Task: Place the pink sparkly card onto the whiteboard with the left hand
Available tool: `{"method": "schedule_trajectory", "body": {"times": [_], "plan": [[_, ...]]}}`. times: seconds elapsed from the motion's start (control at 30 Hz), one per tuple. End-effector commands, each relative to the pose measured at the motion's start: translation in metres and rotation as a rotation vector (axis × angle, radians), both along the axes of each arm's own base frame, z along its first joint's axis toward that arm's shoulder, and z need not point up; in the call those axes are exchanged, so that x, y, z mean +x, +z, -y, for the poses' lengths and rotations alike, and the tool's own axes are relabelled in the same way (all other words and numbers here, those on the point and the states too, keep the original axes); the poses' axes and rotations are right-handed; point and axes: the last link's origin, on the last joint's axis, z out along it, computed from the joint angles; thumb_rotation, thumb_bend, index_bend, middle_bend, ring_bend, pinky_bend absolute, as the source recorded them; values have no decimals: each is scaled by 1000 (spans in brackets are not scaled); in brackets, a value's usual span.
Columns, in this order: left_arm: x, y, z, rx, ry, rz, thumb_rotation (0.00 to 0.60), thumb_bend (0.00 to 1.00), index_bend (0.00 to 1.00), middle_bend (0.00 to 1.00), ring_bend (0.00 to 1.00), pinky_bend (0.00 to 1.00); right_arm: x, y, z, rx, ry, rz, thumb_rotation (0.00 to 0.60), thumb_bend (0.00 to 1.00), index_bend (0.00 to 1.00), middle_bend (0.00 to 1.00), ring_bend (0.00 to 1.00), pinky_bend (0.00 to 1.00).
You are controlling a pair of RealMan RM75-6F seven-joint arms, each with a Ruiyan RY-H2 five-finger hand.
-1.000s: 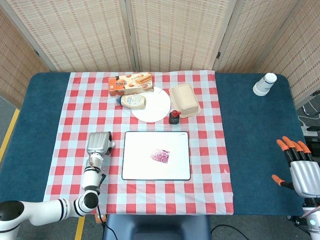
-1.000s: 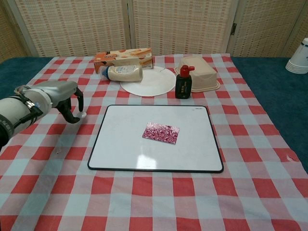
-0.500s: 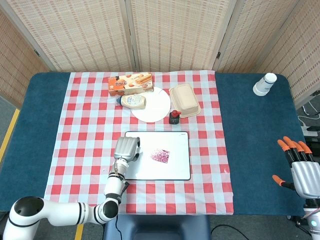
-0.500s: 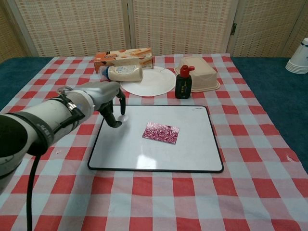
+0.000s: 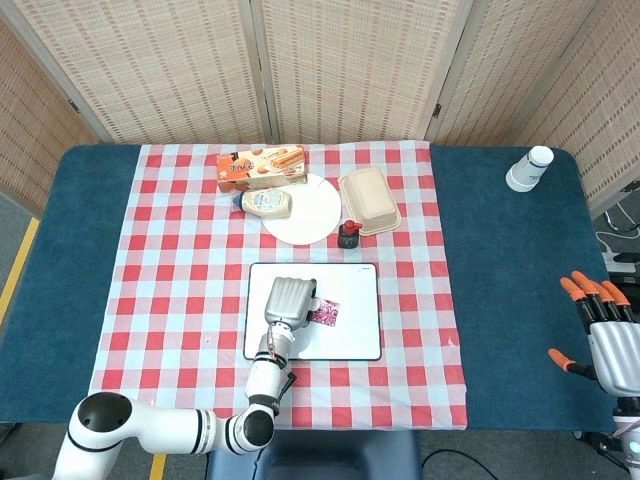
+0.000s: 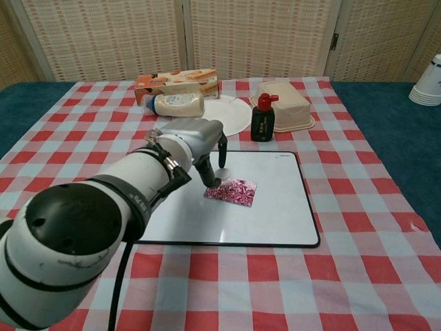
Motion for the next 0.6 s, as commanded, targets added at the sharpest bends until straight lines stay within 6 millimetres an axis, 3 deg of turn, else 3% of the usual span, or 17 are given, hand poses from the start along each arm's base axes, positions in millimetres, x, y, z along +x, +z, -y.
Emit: {"method": "schedule_trajectory", "body": {"times": [0.03,0.27,0.6], "plan": [[7,-6,3,-4,-1,-2,600,337,491,1000,1000,1000,-1,0,2,0,-3,0,600,0,116,25,0,101],[21,-19,8,-6,-36,-22,600,337,491,1000,1000,1000,0,1,2,3,-5,4,600,0,115,25,0,101],[13,-21,0,-1,-8,-30,600,337,492,1000,1000,1000,-2,2,5,4,-10,10,600,0,115,26,0,101]]}}
